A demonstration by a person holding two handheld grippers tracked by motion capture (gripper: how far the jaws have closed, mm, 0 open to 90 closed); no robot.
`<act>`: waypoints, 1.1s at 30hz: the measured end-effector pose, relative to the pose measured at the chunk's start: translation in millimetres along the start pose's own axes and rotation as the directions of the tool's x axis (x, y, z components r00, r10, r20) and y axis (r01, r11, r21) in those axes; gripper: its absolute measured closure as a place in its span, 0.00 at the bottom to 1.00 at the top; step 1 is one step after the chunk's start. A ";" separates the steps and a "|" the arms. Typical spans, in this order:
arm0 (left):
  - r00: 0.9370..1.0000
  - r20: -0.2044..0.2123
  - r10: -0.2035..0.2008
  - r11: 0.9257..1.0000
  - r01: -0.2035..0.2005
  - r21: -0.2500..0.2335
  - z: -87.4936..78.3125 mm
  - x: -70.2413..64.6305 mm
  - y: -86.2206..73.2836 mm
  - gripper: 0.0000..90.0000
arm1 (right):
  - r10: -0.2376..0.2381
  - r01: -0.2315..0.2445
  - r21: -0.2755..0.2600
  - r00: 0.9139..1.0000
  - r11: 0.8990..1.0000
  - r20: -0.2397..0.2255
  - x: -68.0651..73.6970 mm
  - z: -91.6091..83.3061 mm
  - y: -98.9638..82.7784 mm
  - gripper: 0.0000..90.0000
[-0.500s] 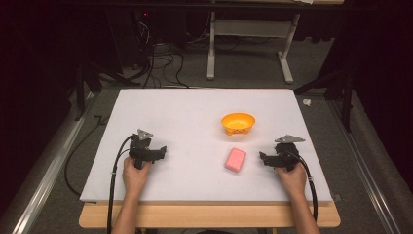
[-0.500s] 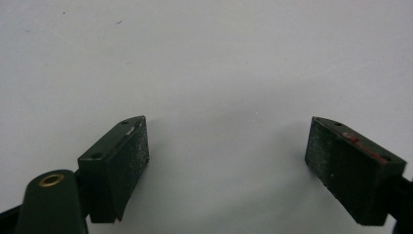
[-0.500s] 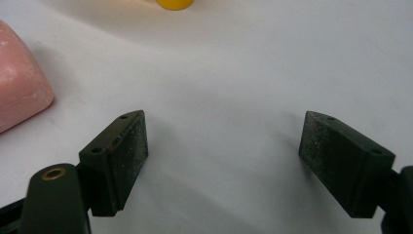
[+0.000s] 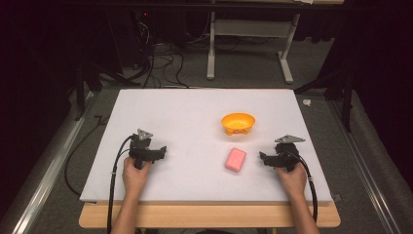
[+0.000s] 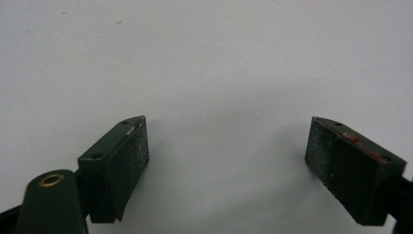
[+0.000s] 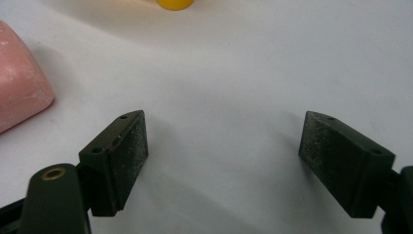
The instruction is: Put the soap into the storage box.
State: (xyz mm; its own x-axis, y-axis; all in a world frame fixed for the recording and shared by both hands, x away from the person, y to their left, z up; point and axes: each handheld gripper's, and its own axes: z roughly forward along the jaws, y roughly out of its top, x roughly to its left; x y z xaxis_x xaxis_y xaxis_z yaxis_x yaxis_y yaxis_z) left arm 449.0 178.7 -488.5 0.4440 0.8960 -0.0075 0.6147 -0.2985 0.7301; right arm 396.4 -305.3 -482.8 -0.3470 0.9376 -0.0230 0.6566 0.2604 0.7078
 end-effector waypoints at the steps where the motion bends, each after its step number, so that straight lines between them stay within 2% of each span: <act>1: 1.000 0.000 0.000 1.000 0.000 -0.001 0.1 0.0 0.0 0.18 | 0.000 0.000 0.000 1.000 1.000 0.000 -0.1 0.0 0.0 0.21; 17: 1.000 0.000 0.000 1.000 0.000 0.002 -0.2 0.0 0.1 0.18 | 0.001 -0.001 0.013 1.000 1.000 -0.002 -0.4 0.2 1.7 0.20; 25: 1.000 -0.001 0.000 1.000 0.000 0.001 -0.1 0.0 0.1 0.18 | 0.011 -0.011 0.051 1.000 0.999 0.006 2.0 0.1 6.8 0.15; 33: 1.000 0.000 0.002 1.000 -0.002 0.001 -0.1 0.2 0.0 0.18 | 0.008 -0.007 0.011 0.999 1.000 -0.035 5.9 -10.4 10.4 0.15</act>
State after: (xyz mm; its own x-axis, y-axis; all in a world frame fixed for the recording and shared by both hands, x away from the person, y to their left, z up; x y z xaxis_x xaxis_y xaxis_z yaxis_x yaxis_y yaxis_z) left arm 449.0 178.8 -488.4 0.4448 0.8956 -0.0059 0.6147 -0.3004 0.7293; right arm 394.3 -299.4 -468.2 -0.3651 0.9309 0.0073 0.6665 0.2559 0.7002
